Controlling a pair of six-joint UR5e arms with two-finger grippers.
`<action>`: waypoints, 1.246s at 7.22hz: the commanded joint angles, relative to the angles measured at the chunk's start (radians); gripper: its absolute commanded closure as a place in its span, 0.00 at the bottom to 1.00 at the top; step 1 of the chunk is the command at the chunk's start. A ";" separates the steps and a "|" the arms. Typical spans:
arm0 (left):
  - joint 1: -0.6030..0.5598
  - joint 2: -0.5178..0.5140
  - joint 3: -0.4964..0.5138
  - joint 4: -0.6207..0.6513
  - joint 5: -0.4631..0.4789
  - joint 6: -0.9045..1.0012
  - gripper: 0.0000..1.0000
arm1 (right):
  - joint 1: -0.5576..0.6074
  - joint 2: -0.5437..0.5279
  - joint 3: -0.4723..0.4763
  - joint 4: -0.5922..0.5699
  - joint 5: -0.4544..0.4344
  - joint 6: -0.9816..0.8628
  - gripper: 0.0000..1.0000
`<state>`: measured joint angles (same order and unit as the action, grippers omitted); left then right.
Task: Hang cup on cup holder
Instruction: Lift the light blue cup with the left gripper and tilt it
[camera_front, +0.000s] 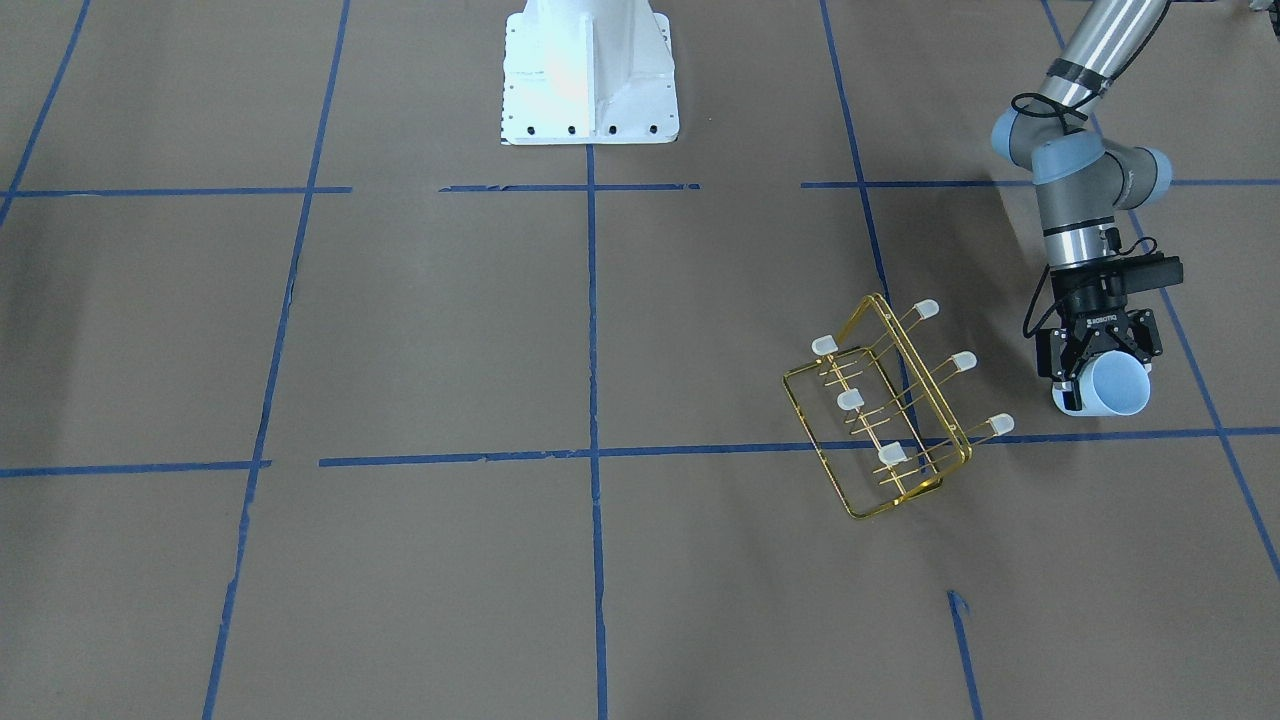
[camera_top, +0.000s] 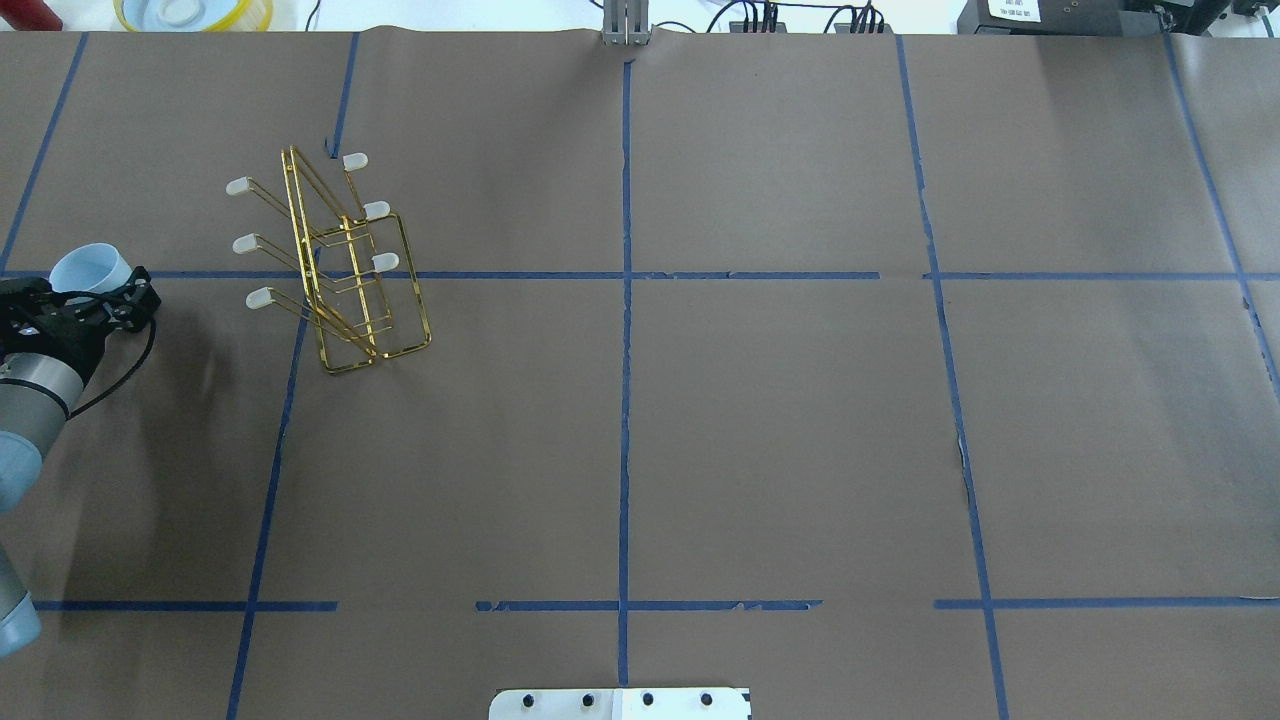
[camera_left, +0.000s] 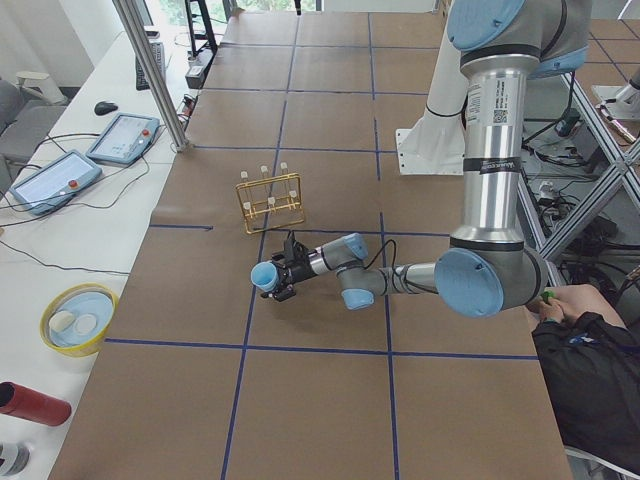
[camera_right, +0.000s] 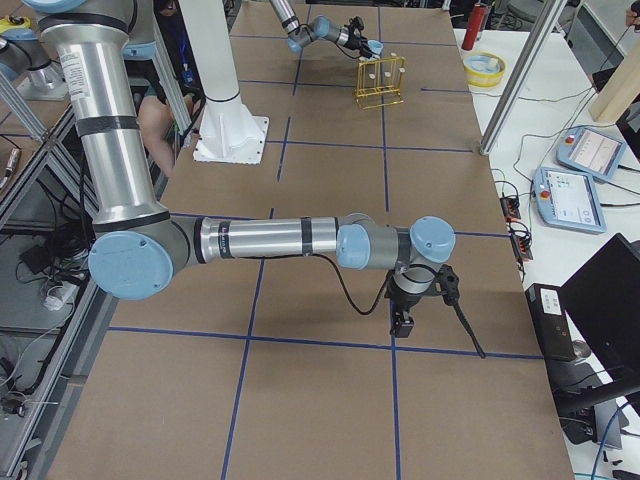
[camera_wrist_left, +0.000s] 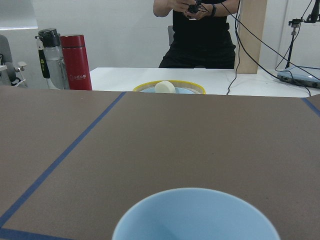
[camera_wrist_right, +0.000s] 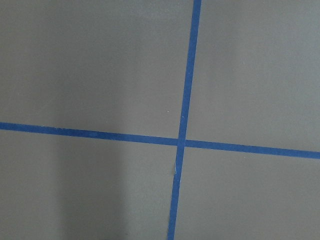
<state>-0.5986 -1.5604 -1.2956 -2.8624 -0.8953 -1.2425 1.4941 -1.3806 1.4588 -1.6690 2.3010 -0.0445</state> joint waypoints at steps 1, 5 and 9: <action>-0.006 -0.016 0.018 0.000 -0.036 0.000 0.00 | 0.000 0.000 0.000 0.000 0.000 0.000 0.00; -0.006 -0.023 0.016 0.000 -0.060 0.000 0.00 | 0.000 0.000 0.000 0.000 0.000 0.000 0.00; -0.004 -0.009 -0.002 0.006 -0.070 0.009 0.80 | 0.000 0.000 0.000 0.000 0.000 0.000 0.00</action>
<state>-0.6029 -1.5758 -1.2854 -2.8589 -0.9640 -1.2363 1.4941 -1.3806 1.4588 -1.6690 2.3010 -0.0445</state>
